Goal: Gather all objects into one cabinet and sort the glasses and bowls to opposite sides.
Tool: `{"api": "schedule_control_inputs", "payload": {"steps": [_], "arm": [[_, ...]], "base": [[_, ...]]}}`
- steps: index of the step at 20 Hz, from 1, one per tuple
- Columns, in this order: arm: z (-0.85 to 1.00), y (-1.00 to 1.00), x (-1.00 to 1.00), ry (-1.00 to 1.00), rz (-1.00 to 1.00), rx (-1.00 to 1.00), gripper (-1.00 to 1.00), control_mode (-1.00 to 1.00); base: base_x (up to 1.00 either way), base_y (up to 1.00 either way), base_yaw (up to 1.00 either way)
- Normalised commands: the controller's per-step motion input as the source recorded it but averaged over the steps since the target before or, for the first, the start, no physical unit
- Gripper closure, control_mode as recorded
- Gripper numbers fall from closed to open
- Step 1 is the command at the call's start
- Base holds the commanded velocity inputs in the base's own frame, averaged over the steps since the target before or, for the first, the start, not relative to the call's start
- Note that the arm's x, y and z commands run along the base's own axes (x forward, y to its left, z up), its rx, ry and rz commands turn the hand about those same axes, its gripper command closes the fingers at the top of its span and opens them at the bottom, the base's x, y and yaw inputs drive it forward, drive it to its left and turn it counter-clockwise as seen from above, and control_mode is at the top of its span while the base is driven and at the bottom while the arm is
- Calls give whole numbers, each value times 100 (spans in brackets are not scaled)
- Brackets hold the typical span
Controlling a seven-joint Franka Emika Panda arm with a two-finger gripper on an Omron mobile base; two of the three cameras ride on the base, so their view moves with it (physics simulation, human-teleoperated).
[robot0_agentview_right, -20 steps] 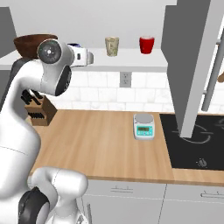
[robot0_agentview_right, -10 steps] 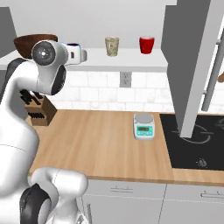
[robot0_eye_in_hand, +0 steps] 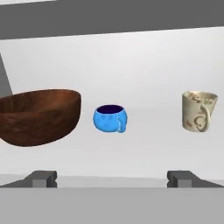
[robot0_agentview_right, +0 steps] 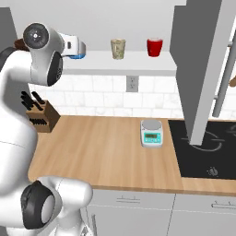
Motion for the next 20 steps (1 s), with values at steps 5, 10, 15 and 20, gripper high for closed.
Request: {"api": "schedule_control_inputs", "payload": {"steps": [5,10,15,20], "arm": [[-5,0,14,1,1,0,-100,-100],[-35,0,19,1,6,-1,-100,-100],[-9,0,36,4,9,0,-100,-100],[10,0,70,21,6,0,-100,-100]], "base": [[0,0,0],[0,0,0],[0,0,0],[0,0,0]]}}
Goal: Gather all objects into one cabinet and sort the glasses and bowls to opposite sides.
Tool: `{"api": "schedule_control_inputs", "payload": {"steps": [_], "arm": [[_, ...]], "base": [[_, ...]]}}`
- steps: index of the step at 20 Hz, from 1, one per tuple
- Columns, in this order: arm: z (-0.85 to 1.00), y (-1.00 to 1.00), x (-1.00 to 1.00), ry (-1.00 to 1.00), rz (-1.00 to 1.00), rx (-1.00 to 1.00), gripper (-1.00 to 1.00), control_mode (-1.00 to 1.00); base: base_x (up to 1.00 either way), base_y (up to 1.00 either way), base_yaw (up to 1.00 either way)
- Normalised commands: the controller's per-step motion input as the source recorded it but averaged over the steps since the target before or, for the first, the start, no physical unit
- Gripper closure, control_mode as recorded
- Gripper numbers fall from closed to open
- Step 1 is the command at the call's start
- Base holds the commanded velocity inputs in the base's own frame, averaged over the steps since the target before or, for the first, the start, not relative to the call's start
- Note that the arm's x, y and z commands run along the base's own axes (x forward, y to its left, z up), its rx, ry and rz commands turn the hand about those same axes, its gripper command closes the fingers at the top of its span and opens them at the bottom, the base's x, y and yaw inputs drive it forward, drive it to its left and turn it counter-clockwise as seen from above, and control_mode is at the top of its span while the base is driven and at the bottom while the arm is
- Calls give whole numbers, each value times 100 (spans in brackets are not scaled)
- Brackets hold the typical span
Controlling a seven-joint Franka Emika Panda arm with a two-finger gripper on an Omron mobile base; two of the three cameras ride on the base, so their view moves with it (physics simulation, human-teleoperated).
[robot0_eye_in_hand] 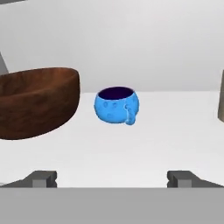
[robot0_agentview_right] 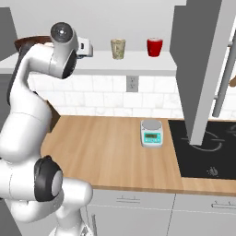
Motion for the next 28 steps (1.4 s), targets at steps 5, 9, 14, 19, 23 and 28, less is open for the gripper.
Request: {"api": "schedule_control_inputs", "payload": {"steps": [5,9,14,19,23,28], "arm": [[4,0,58,24,6,0,-100,-100],[-8,3,29,11,7,0,-100,-100],[-46,10,0,-6,2,0,-100,-100],[-55,10,0,-19,0,0,-100,-100],[-15,18,10,-23,0,3,-100,-100],[8,2,33,-6,1,10,-100,-100]], "base": [[0,0,0],[0,0,0],[0,0,0],[0,0,0],[0,0,0],[0,0,0]]}}
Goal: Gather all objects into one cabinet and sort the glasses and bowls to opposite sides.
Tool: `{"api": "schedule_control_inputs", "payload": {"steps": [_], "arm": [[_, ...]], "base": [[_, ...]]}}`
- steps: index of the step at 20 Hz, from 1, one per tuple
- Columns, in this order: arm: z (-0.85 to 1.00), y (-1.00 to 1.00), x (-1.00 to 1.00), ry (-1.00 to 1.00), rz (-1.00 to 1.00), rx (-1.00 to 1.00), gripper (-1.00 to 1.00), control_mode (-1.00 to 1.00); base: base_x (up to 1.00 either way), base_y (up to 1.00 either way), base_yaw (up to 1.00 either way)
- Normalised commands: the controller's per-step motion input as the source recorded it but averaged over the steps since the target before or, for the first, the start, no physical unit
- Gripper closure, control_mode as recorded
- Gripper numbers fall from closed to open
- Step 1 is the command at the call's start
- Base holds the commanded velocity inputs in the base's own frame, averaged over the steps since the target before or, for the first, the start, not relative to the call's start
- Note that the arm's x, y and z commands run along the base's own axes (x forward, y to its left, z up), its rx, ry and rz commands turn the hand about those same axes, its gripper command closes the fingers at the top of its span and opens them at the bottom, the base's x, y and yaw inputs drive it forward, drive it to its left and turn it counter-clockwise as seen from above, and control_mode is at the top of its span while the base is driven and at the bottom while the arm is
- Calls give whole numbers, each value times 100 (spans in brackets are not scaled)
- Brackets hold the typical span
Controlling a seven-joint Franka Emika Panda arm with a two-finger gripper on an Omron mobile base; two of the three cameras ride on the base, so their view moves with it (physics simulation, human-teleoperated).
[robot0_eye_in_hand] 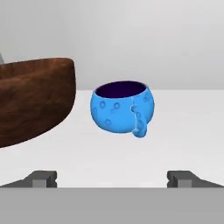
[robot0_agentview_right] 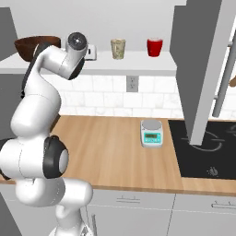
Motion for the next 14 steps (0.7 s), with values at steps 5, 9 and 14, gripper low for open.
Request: {"api": "schedule_control_inputs", "payload": {"steps": [5,9,14], "arm": [[20,0,45,3,4,8,-100,-100],[23,0,49,3,5,10,-100,-100],[5,2,43,8,5,3,100,-100]], "base": [[0,0,0],[0,0,0],[0,0,0]]}}
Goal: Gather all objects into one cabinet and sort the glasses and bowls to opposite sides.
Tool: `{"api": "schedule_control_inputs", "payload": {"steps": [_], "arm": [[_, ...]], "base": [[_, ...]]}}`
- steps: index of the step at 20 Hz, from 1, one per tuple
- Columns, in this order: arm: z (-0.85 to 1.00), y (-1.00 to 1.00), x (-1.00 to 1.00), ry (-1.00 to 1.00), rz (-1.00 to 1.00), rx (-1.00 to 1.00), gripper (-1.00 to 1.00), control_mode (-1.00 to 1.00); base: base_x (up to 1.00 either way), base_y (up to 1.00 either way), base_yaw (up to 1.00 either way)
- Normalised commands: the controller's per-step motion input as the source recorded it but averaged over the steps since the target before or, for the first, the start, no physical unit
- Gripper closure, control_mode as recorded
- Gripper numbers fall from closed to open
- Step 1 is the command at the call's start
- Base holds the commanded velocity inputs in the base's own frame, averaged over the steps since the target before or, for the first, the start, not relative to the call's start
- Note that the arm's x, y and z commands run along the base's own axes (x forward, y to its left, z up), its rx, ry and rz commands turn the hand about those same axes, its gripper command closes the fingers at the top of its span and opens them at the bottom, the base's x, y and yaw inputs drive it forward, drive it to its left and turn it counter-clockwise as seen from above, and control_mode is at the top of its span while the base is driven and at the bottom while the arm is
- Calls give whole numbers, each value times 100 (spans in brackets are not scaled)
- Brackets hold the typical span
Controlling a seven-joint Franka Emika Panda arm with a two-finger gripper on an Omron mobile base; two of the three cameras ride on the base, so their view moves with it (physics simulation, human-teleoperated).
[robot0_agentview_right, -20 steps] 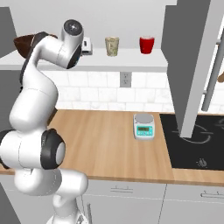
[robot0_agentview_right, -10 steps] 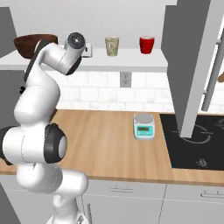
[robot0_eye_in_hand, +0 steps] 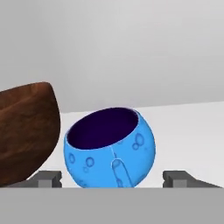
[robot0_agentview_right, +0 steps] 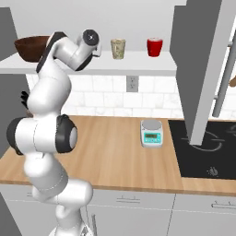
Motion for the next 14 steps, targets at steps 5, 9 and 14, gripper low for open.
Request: {"api": "schedule_control_inputs", "payload": {"steps": [5,9,14], "arm": [[-25,15,28,2,6,0,100,-100],[-29,3,25,0,8,0,100,-100],[-22,0,19,0,8,0,100,-100]], "base": [[0,0,0],[0,0,0],[0,0,0]]}}
